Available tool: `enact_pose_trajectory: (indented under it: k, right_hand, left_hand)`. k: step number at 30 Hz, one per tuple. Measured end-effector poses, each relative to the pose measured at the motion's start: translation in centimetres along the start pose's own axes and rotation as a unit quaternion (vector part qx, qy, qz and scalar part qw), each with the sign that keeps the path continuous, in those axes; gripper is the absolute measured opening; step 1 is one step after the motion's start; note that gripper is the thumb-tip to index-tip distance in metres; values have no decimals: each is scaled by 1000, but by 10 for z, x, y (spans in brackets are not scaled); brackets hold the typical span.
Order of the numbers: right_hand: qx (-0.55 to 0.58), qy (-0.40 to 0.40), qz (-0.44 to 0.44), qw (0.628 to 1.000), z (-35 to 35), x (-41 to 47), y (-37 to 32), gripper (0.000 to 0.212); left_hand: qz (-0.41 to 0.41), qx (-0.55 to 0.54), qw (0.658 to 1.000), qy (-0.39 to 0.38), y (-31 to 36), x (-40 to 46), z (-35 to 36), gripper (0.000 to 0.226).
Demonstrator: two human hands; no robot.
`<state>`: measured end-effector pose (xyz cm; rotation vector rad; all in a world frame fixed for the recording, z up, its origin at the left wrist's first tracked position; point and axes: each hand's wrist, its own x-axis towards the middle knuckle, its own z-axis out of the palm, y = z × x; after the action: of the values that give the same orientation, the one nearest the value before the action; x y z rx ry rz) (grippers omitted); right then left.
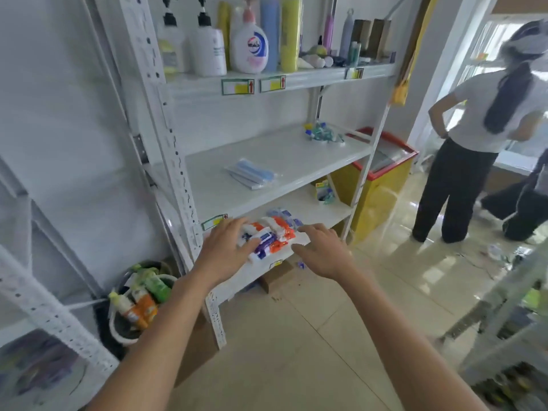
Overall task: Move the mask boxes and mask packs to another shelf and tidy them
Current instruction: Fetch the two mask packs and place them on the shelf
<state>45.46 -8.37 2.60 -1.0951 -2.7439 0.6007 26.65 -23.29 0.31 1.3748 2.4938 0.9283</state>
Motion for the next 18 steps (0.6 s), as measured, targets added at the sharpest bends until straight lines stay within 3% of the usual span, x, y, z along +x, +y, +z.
enact_pose_trajectory:
  k: [18]
  right_hand:
    - [30,-20,-20,999,0,273,19,55]
  left_hand:
    - [-52,-38,997,-34,-68,247,35,62]
